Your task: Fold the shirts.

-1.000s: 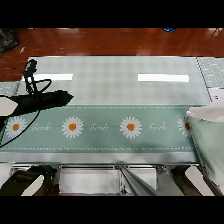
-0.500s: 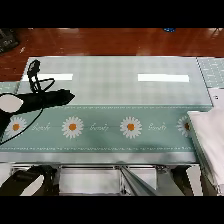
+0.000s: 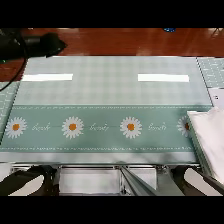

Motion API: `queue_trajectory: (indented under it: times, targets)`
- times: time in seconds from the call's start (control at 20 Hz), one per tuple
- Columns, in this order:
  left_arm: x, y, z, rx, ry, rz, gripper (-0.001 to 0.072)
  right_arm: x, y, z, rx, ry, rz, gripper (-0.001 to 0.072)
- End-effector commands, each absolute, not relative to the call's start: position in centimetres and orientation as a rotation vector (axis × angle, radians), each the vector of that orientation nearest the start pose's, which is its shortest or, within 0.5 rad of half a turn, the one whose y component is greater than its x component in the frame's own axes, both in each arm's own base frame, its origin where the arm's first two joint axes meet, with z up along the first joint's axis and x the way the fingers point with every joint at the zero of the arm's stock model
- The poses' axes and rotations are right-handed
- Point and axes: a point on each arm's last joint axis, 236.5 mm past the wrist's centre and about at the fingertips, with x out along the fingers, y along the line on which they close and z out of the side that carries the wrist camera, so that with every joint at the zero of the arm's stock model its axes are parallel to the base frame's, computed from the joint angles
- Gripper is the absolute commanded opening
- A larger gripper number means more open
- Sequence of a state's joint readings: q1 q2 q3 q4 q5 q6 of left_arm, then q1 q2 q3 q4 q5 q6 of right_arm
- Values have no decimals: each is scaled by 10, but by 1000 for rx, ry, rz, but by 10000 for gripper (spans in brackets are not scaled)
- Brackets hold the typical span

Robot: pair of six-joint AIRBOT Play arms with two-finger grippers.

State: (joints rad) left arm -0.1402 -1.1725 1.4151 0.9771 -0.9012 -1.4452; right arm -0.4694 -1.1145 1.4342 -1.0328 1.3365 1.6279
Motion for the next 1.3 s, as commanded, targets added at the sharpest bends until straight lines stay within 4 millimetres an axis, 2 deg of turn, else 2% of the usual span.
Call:
queue_trajectory:
  times: [0.0, 0.05, 0.15, 0.2, 0.25, 0.3, 0.45, 0.55, 1.25]
  targets:
    - [439, -193, 211, -203, 744, -553, 18, 436, 33, 163, 308, 933, 125, 24]
    - [436, -192, 180, -157, 823, -523, 18, 429, 33, 126, 189, 1046, 65, 23]
    - [427, -171, 112, -113, 983, -391, 18, 410, 28, 65, -10, 1225, -10, 23]
    - [422, -163, 88, -138, 1045, -343, 18, 402, 28, 43, -48, 1280, -22, 23]
    - [417, -158, 72, -183, 1091, -307, 19, 396, 27, 26, -37, 1320, -39, 23]
    - [414, -155, 61, -211, 1119, -281, 19, 394, 27, 18, -32, 1327, -46, 24]
    - [411, -155, 56, -189, 1132, -291, 19, 398, 13, 23, -86, 1301, -80, 24]
    - [411, -155, 56, -190, 1131, -291, 19, 393, 14, 25, -80, 1315, -83, 24]
    - [411, -155, 56, -190, 1130, -290, 19, 393, 14, 25, -80, 1314, -83, 24]
